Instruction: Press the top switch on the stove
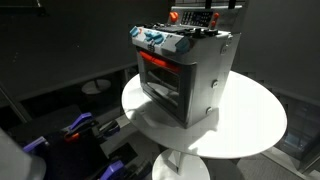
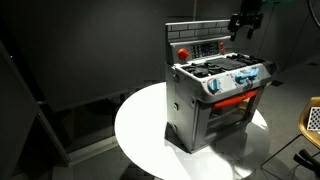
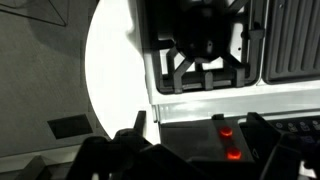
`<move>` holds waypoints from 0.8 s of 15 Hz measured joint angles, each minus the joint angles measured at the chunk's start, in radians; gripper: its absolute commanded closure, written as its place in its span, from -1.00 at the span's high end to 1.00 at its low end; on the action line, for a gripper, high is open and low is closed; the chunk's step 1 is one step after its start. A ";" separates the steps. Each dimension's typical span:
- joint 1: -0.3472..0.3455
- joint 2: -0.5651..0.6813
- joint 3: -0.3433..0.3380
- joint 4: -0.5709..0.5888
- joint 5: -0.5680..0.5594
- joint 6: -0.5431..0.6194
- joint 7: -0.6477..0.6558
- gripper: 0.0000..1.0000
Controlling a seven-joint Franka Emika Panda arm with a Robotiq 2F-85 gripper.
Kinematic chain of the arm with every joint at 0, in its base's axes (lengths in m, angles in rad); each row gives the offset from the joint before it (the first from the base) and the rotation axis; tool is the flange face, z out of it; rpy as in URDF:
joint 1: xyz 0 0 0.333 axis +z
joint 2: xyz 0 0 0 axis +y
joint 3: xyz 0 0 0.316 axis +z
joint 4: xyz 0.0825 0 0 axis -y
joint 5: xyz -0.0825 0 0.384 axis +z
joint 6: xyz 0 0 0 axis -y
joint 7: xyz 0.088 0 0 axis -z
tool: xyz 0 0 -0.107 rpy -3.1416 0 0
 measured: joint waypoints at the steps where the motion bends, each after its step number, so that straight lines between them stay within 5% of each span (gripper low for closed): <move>1: 0.000 -0.011 0.000 -0.001 -0.002 -0.031 -0.012 1.00; 12: -0.015 -0.165 0.000 -0.101 -0.040 -0.230 -0.142 1.00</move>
